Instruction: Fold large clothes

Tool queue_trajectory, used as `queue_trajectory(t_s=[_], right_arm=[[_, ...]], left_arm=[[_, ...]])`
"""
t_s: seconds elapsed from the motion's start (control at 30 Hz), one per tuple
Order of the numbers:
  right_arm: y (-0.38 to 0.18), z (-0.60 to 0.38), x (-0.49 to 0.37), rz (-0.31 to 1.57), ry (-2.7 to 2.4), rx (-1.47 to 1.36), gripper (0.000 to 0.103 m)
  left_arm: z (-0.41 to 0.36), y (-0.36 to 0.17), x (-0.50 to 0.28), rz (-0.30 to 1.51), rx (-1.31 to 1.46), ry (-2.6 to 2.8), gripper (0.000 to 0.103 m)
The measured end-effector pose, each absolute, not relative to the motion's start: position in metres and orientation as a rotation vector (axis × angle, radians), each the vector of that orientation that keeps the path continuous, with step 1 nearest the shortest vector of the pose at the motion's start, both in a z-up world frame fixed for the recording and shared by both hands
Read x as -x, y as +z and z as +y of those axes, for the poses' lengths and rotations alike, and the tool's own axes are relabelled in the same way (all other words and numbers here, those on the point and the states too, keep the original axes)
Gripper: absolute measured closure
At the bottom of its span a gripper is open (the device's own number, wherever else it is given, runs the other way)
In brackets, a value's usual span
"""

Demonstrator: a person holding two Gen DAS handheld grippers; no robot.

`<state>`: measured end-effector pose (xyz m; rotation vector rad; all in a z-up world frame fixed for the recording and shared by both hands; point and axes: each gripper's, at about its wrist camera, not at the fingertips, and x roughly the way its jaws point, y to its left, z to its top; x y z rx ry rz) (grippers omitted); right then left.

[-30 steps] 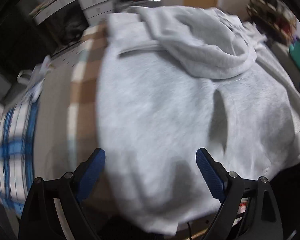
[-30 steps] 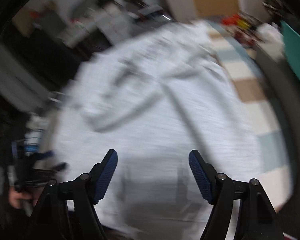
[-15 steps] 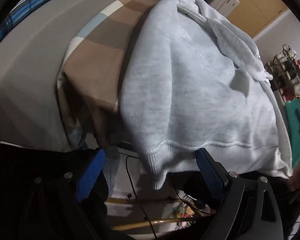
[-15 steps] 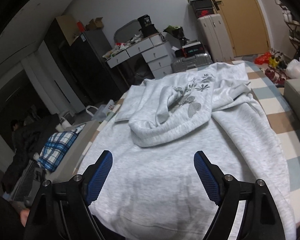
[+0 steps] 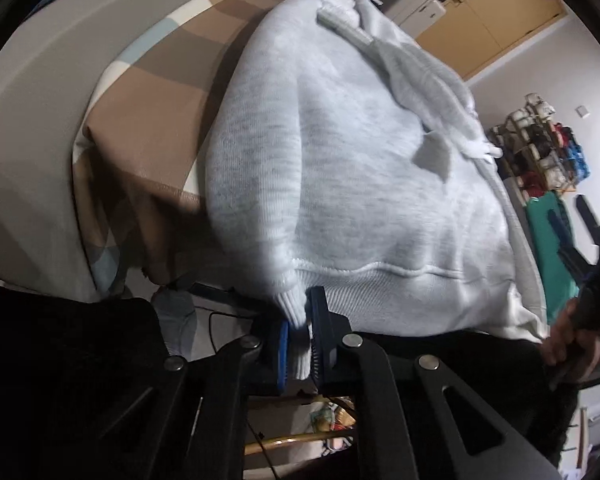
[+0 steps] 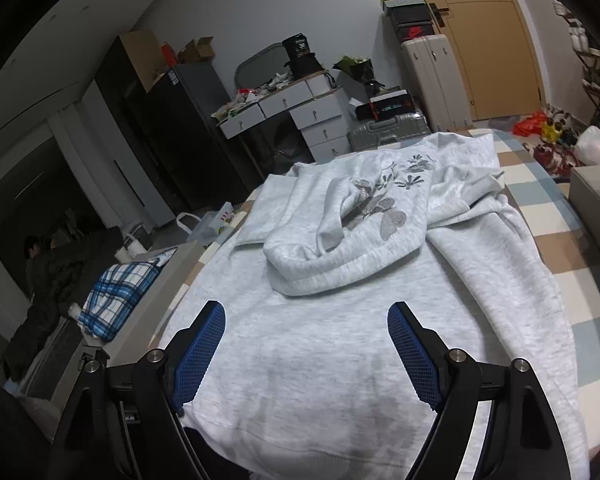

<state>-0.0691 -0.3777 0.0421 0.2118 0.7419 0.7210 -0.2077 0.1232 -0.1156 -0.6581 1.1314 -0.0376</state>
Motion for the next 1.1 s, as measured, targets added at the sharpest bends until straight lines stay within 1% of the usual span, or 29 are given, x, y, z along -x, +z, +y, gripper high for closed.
queue_trajectory(t_s=[0.23, 0.27, 0.33, 0.4, 0.53, 0.57, 0.6, 0.63, 0.67, 0.7, 0.73, 0.77, 0.8, 0.9, 0.97, 1.03, 1.07, 1.1], right_arm=[[0.038, -0.372, 0.068, 0.772, 0.714, -0.194, 0.019], [0.037, -0.369, 0.068, 0.779, 0.713, -0.183, 0.019], [0.037, -0.363, 0.069, 0.783, 0.719, -0.158, 0.019], [0.037, -0.356, 0.072, 0.779, 0.73, -0.124, 0.019], [0.037, -0.344, 0.079, 0.771, 0.742, -0.056, 0.019], [0.037, -0.342, 0.081, 0.769, 0.745, -0.046, 0.019], [0.037, -0.341, 0.082, 0.766, 0.749, -0.037, 0.019], [0.037, -0.339, 0.083, 0.764, 0.753, -0.027, 0.019], [0.037, -0.337, 0.084, 0.765, 0.757, -0.021, 0.019], [0.036, -0.337, 0.084, 0.767, 0.76, -0.018, 0.019], [0.036, -0.335, 0.083, 0.772, 0.763, -0.015, 0.019], [0.035, -0.335, 0.083, 0.778, 0.765, -0.01, 0.019], [0.034, -0.335, 0.083, 0.781, 0.765, -0.007, 0.019], [0.035, -0.336, 0.084, 0.774, 0.764, -0.005, 0.019], [0.035, -0.339, 0.084, 0.768, 0.765, -0.014, 0.019], [0.036, -0.341, 0.084, 0.766, 0.766, -0.023, 0.019], [0.036, -0.342, 0.083, 0.766, 0.767, -0.026, 0.019], [0.036, -0.342, 0.083, 0.767, 0.765, -0.028, 0.019]], left_arm=[[0.147, -0.077, 0.222, 1.084, 0.683, -0.115, 0.101], [0.15, -0.072, 0.222, 1.077, 0.672, -0.117, 0.101], [0.154, -0.059, 0.221, 1.062, 0.559, -0.067, 0.101], [0.159, -0.059, 0.218, 1.064, 0.522, -0.024, 0.101], [0.171, -0.062, 0.221, 1.063, 0.557, 0.041, 0.101], [0.173, -0.069, 0.221, 1.101, 0.605, 0.051, 0.097], [0.17, -0.076, 0.22, 1.137, 0.636, 0.064, 0.078], [0.167, -0.08, 0.22, 1.152, 0.653, 0.037, 0.064], [0.161, -0.082, 0.218, 1.149, 0.664, 0.007, 0.044], [0.155, -0.085, 0.219, 1.133, 0.669, 0.001, 0.037], [0.15, -0.086, 0.219, 1.127, 0.666, 0.016, 0.035], [0.145, -0.093, 0.217, 1.131, 0.67, 0.024, 0.029], [0.142, -0.1, 0.214, 1.132, 0.695, 0.022, 0.027], [0.144, -0.124, 0.213, 1.127, 0.792, 0.025, 0.027], [0.14, -0.131, 0.21, 1.099, 0.779, 0.046, 0.027], [0.137, -0.142, 0.21, 1.066, 0.827, 0.021, 0.027], [0.137, -0.143, 0.211, 1.048, 0.839, 0.005, 0.028], [0.136, -0.142, 0.214, 1.023, 0.848, -0.012, 0.033]])
